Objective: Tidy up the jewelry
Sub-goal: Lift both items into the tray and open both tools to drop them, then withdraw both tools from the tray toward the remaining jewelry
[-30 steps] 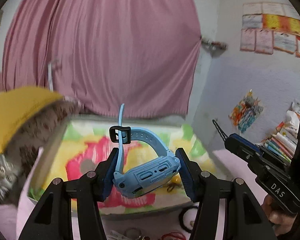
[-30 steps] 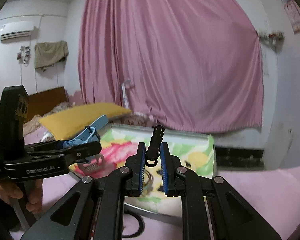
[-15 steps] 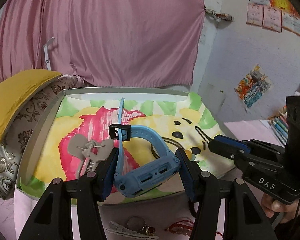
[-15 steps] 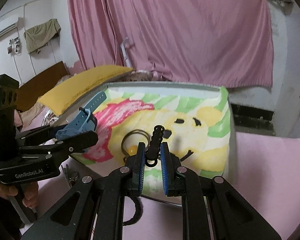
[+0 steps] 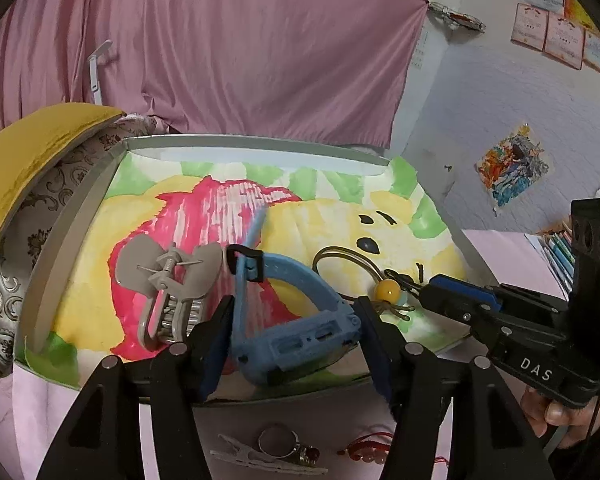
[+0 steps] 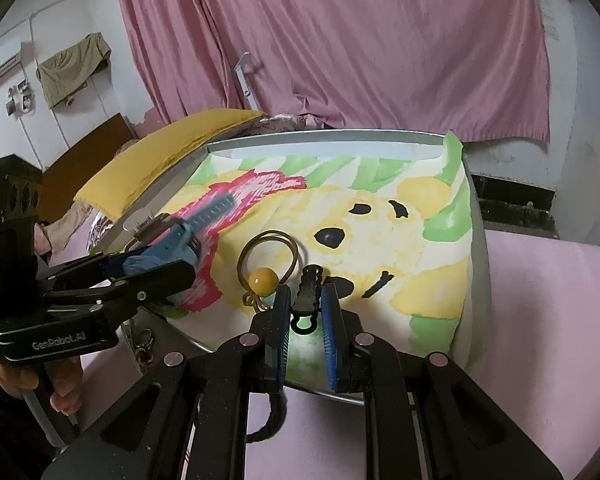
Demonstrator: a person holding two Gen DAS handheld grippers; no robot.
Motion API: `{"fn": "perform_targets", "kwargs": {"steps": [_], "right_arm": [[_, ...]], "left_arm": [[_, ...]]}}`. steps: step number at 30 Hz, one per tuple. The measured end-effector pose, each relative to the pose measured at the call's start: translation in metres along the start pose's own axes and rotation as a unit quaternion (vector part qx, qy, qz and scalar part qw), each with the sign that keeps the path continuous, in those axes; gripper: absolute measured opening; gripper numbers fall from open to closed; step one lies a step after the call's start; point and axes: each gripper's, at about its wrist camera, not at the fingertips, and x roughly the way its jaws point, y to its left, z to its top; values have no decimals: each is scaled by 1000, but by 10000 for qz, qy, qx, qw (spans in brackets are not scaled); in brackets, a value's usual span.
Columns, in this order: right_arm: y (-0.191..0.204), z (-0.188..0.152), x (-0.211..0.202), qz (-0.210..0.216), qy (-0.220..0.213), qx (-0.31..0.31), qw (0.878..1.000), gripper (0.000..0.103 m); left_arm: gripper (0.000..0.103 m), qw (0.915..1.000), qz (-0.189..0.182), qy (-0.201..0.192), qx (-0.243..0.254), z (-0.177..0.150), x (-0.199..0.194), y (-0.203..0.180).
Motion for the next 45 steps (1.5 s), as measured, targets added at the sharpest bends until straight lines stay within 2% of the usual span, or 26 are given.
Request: {"fn": "perform_targets", "kwargs": {"steps": [2, 6, 8, 10, 12, 13, 14, 15, 17, 19, 21, 23, 28, 34, 39, 45], "right_arm": [[-1, -1, -6, -11, -104, 24, 9999, 14], [0, -1, -20, -111, -453, 8, 9989, 16], [0, -1, -30, -187, -679, -27, 9975, 32], [2, -2, -41, -314, -929, -87, 9951, 42], [5, -3, -53, -417, -1191, -157, 9919, 44], [7, -4, -59, -482, -1326, -188, 9898, 49], [10, -6, -66, -582, -1490, -223, 9869, 58], [11, -6, -70, -616, -1571, -235, 9854, 64], [15, -12, -82, -627, -1834, -285, 9806, 82], [20, -19, -93, -629, -2114, -366, 9747, 90], [22, -24, -102, -621, -2307, -412, 9702, 93], [26, -31, -113, -614, -2543, -476, 9640, 102], [38, -46, -134, -732, -2971, -664, 9497, 102], [48, -62, -151, -814, -3145, -820, 9422, 102], [52, -70, -159, -936, -2904, -946, 9476, 102], [51, -75, -152, -1030, -2220, -1085, 9635, 102]], "left_arm": [[71, 9999, -33, -143, -35, -1, -5, 0], [74, 9987, -129, -493, -62, -3, -19, 1], [74, 9973, -49, -729, -4, -4, -28, 0], [78, 9951, 25, -982, 78, -5, -36, -3], [84, 9920, 86, -1255, 121, -7, -47, -5], [90, 9910, 127, -1328, 121, -8, -50, -5], [95, 9895, 218, -1428, 104, -11, -54, -6], [96, 9885, 269, -1486, 92, -13, -57, -6], [98, 9864, 397, -1593, 95, -16, -63, -7], [99, 9841, 497, -1702, 73, -21, -71, -6], [102, 9807, 525, -1881, 39, -27, -81, -5], [102, 9774, 525, -2048, 9, -32, -91, -5], [102, 9730, 455, -2262, 2, -45, -112, -7], [102, 9669, 645, -2461, 192, -67, -137, -14], [102, 9711, 602, -2309, 73, -80, -148, -8], [102, 9797, 619, -1905, -103, -90, -143, 5]]}}
